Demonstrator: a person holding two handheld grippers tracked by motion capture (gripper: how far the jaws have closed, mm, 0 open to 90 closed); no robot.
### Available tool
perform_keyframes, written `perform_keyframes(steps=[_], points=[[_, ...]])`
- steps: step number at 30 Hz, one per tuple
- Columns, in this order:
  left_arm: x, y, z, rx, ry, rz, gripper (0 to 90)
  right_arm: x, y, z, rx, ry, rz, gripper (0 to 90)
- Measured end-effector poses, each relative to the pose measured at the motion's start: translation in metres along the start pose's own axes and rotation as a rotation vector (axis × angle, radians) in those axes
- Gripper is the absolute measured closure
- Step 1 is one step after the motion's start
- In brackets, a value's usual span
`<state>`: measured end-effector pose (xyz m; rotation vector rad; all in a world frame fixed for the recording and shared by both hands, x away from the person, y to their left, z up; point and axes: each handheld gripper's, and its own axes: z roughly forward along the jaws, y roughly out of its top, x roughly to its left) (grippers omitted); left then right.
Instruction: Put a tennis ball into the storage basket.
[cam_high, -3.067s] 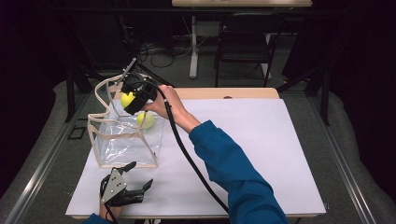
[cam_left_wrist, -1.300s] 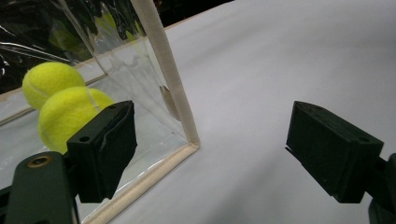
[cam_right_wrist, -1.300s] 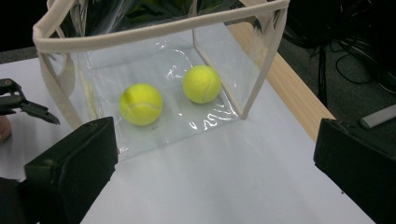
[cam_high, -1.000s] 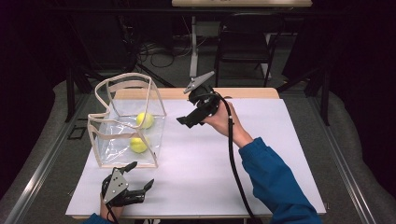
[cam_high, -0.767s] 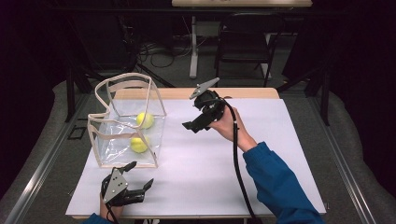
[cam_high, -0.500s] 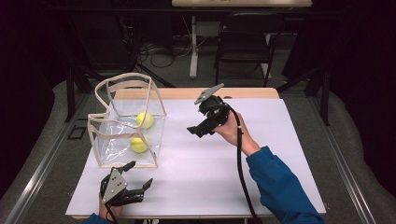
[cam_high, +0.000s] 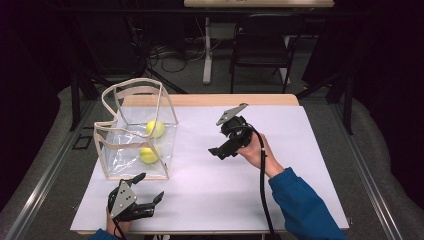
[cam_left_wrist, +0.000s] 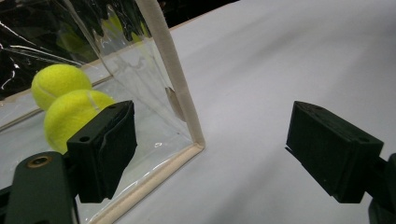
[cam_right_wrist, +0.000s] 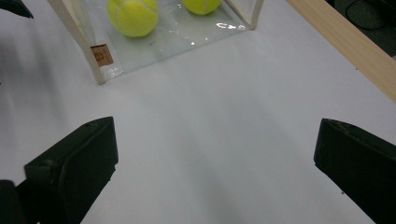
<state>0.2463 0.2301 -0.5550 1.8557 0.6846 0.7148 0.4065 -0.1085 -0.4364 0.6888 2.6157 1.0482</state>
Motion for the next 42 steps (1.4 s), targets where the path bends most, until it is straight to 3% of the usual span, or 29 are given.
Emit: perform_keyframes(steps=[12,42], points=[[-0.001,0.0,0.002,0.006,-0.001,0.006,15.9,-0.002,-0.038,-0.003,0.006,-0.019,0.031,0.0],[0.0,0.0,0.002,0.015,0.002,0.006,15.9,0.0,-0.132,-0.034,-0.005,-0.107,0.097,0.0]])
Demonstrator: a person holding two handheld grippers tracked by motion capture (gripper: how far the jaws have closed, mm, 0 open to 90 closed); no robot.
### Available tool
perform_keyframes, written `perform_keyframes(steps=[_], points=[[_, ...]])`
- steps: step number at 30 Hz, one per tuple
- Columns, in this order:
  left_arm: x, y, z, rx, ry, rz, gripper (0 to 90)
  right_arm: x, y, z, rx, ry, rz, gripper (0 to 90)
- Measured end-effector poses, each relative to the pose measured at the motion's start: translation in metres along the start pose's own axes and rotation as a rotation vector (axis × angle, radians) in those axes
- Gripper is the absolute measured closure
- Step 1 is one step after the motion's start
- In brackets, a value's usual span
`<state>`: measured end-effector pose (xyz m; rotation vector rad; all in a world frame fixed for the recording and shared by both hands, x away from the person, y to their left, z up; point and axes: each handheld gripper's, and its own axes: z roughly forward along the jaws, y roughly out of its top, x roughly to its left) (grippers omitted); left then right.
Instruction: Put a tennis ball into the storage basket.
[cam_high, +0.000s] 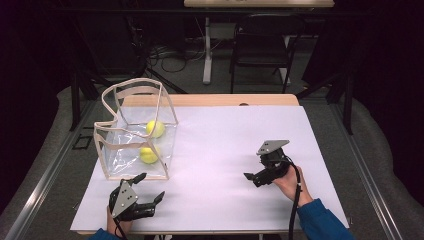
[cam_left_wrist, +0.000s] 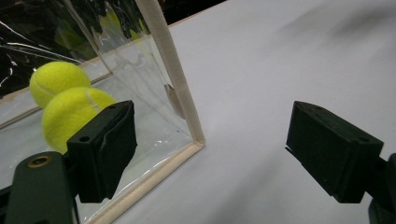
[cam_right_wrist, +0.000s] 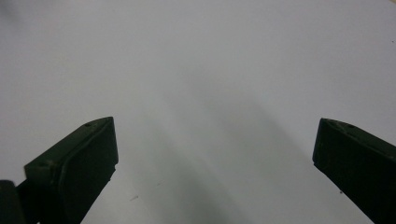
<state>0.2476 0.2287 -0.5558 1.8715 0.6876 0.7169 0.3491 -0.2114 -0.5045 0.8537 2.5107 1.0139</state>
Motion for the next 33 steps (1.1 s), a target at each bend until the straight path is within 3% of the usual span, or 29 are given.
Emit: perform_keyframes(steps=[20,33], points=[[0.0,0.0,0.002,0.005,-0.002,0.004,15.9,0.006,-0.047,-0.014,-0.07,-0.055,0.051,0.0],[0.0,0.0,0.002,0.007,0.004,-0.002,15.9,0.009,-0.062,-0.02,-0.11,-0.099,0.054,0.0]])
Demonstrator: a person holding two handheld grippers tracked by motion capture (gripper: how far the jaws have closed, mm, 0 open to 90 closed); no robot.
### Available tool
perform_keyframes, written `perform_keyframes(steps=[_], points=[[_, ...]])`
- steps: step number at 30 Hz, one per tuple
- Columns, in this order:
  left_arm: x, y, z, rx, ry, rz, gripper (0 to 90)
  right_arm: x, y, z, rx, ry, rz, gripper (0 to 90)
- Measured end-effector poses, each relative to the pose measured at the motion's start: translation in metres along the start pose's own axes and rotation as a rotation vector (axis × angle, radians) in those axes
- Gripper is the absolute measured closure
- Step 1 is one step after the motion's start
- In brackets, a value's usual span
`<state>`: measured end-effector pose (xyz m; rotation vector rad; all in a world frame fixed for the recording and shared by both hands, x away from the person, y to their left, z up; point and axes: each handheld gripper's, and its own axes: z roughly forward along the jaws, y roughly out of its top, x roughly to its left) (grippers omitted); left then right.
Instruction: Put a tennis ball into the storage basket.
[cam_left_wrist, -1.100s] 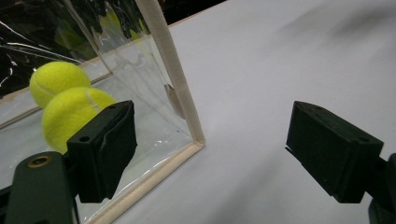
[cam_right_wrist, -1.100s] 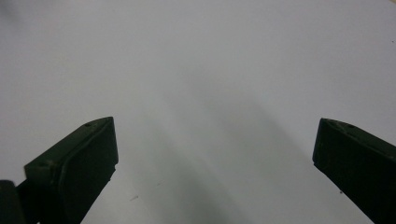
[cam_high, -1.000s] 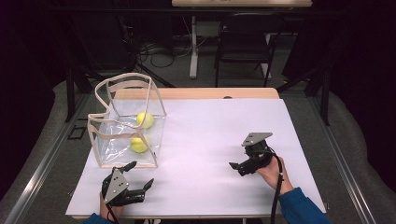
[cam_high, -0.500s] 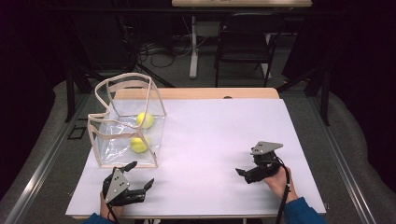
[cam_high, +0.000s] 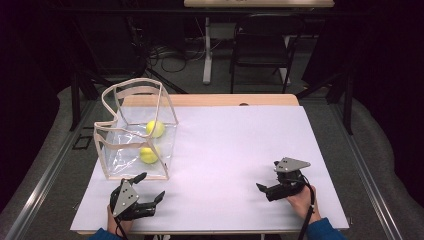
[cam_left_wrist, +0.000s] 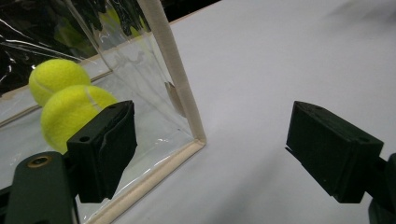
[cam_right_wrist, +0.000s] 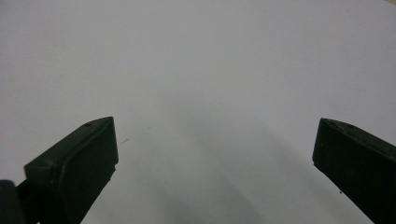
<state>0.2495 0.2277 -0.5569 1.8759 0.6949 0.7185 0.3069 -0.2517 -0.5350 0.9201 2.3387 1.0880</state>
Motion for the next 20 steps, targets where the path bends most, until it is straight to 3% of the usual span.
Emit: perform_keyframes(steps=[11,20], points=[[0.0,0.0,0.001,0.011,0.003,0.002,15.9,0.001,-0.022,-0.01,-0.02,-0.035,0.035,0.0],[0.0,0.0,0.002,0.015,0.005,0.002,15.9,0.0,-0.028,-0.014,-0.038,-0.045,0.054,0.0]])
